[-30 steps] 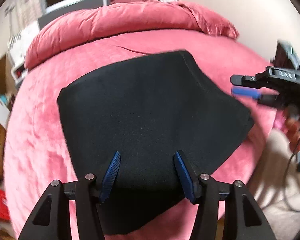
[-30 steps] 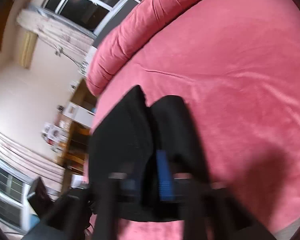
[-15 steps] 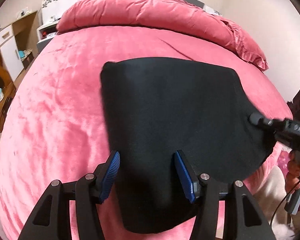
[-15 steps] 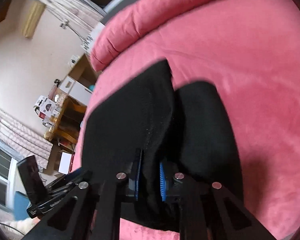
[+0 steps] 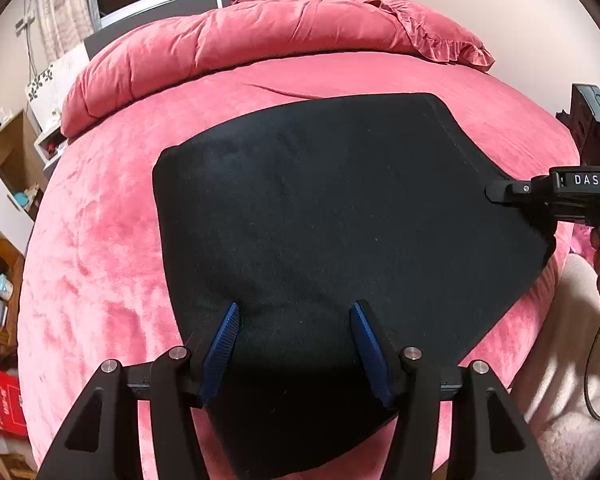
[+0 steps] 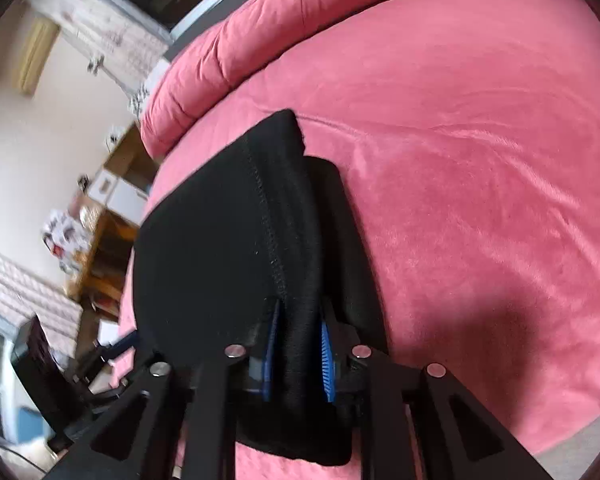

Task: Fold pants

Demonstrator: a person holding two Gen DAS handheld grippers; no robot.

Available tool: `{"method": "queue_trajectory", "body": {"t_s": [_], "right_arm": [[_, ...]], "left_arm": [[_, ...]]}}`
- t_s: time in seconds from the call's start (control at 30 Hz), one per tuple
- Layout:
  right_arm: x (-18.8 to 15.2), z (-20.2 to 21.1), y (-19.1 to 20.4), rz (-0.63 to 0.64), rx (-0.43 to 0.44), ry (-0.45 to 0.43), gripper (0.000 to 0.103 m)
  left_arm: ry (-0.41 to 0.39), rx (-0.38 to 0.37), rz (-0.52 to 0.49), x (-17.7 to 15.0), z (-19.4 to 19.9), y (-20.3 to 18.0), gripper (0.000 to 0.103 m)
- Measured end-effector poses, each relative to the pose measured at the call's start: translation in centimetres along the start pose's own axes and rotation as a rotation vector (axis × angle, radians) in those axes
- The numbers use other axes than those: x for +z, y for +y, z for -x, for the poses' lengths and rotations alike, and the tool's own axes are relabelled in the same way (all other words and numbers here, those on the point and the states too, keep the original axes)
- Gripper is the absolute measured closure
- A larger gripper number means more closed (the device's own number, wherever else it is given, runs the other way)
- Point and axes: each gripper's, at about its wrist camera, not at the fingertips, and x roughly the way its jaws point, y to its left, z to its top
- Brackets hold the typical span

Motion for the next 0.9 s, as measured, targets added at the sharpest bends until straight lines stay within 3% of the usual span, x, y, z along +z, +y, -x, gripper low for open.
{"method": "queue_trajectory", "body": {"t_s": [0.13, 0.23, 0.37, 0.63, 0.9], "right_arm": [[0.6, 0.6, 1.4, 0.054, -0.056, 0.001, 0.077], [1.5, 2.5, 3.3, 0.161, -0.140, -0.082, 0.075], [3.5, 4.0, 6.3, 0.259, -0.165, -0.146, 0.075], [5.8, -1.1, 11.2, 0.450, -0.163, -0.082, 0.075], [6.5, -6.0, 8.8, 0.415, -0.253, -0.050, 0.075]], "left_arm": [[0.040, -0.041, 0.092, 0.6, 1.0, 1.4, 0.044], [0.027, -0.042, 0.161, 1.6, 2.1, 2.8, 0.044], [-0.005, -0.007, 0.175, 4.5, 2.6, 3.2, 0.044], [0.029, 0.081, 0.170, 7.5, -0.8, 3.6, 0.044], [0.060, 0.110, 0.172, 8.5, -3.9, 4.1, 0.039]]}}
